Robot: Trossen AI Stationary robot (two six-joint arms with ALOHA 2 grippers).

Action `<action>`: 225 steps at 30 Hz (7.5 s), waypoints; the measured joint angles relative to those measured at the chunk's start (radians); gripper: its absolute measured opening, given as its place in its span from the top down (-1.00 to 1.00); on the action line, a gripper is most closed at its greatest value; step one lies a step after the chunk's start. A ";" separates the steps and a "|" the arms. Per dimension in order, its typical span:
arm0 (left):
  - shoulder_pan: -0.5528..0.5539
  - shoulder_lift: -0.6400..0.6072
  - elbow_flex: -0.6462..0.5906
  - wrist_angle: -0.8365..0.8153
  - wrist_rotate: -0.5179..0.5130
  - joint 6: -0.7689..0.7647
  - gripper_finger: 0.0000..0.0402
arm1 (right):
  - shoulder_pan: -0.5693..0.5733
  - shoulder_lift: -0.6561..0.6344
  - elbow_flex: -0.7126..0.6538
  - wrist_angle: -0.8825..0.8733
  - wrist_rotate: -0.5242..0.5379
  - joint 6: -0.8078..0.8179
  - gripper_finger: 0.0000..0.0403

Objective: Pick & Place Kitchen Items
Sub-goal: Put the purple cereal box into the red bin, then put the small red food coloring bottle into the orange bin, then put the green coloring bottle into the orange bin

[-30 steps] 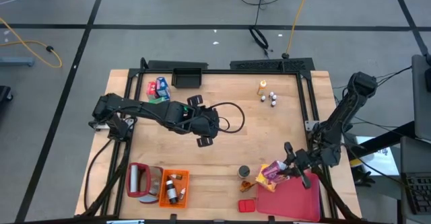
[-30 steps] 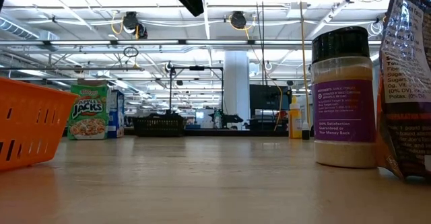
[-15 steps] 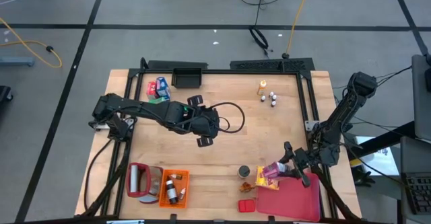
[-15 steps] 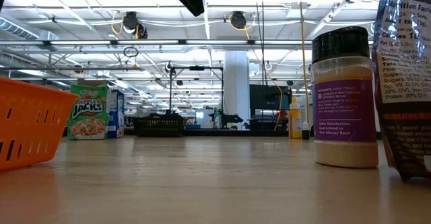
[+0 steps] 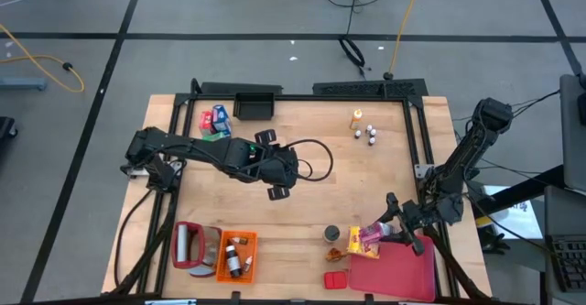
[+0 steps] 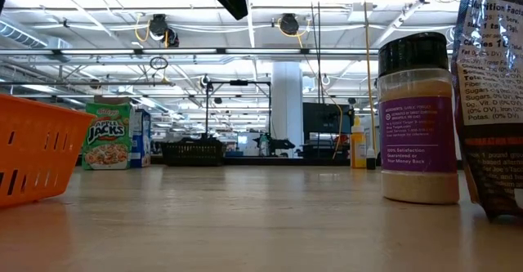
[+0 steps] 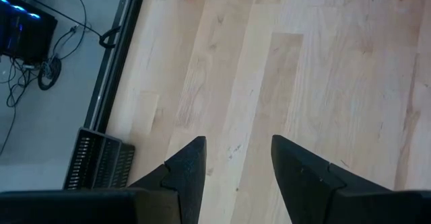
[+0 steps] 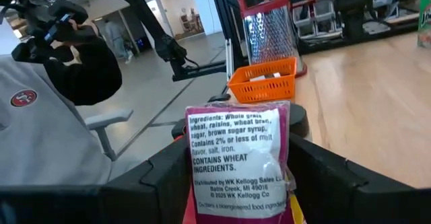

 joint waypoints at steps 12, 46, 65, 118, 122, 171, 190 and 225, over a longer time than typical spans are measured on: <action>0.000 0.000 0.000 0.000 0.000 0.000 0.15 | 0.000 0.003 0.000 -0.065 -0.027 0.059 -0.10; 0.015 -0.046 0.000 -0.202 -0.102 -0.147 0.15 | -0.174 0.003 0.000 0.108 -0.061 -0.159 -0.17; 0.080 -0.102 0.001 -0.203 -0.139 -0.162 0.15 | -0.368 -0.088 0.002 0.040 0.195 -0.262 -0.17; 0.089 -0.102 0.000 -0.130 -0.134 -0.089 0.15 | -1.360 0.092 0.002 -0.550 -0.161 0.085 0.11; 0.089 -0.102 0.000 -0.130 -0.134 -0.090 0.15 | -1.380 0.138 0.002 -0.509 -0.182 0.074 0.19; 0.089 -0.102 0.000 -0.107 -0.127 -0.077 0.15 | -1.425 0.221 0.002 -0.223 -0.316 -0.041 0.03; 0.089 -0.102 0.000 -0.106 -0.127 -0.066 0.15 | -1.529 0.489 0.056 -0.025 -0.391 -0.055 0.05; 0.089 -0.102 0.000 -0.105 -0.127 -0.094 0.15 | -1.444 0.479 0.138 -0.039 -0.474 -0.051 0.75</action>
